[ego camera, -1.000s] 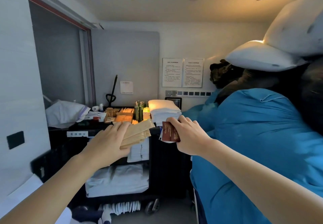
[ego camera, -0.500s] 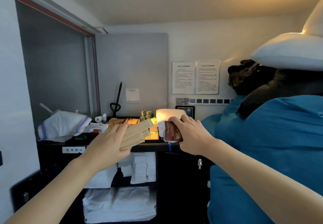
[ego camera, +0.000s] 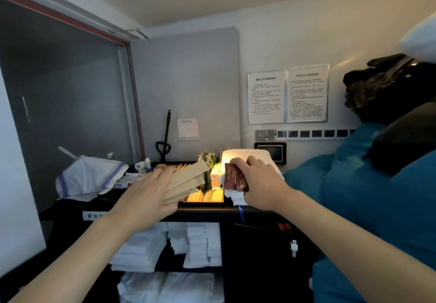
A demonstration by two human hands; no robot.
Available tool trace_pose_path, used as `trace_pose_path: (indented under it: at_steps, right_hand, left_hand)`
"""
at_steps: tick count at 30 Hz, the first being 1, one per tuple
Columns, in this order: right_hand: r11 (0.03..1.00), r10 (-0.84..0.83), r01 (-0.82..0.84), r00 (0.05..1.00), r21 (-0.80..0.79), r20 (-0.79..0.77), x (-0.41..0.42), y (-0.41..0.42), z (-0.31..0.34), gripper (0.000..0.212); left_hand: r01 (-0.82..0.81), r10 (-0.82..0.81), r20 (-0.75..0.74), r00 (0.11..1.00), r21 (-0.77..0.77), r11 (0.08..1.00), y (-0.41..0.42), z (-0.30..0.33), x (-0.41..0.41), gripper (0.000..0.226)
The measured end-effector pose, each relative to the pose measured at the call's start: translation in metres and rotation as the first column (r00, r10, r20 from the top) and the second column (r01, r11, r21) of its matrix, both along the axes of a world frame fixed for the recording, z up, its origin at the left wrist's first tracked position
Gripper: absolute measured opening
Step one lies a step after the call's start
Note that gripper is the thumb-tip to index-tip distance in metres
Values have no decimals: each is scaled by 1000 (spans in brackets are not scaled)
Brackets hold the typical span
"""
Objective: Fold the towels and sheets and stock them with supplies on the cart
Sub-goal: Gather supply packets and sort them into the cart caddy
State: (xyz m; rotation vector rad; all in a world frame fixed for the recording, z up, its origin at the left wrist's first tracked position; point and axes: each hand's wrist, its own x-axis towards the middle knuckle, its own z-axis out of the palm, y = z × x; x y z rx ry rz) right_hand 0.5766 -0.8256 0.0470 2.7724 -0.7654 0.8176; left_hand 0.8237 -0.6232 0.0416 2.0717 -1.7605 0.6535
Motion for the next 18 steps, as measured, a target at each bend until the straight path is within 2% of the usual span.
trace_pose_path:
  at_steps: [8,18]
  right_hand:
    - [999,12,-11,1000,53,-10,56,-80,-16,82]
    - [999,-18,21,996,34,-86,184,-170,-22,80]
  left_hand:
    - [-3,4,-45,999,9,1000,-80,-21,64,76]
    - [30,-34,-182,983,-23,999,-174,-60,205,69]
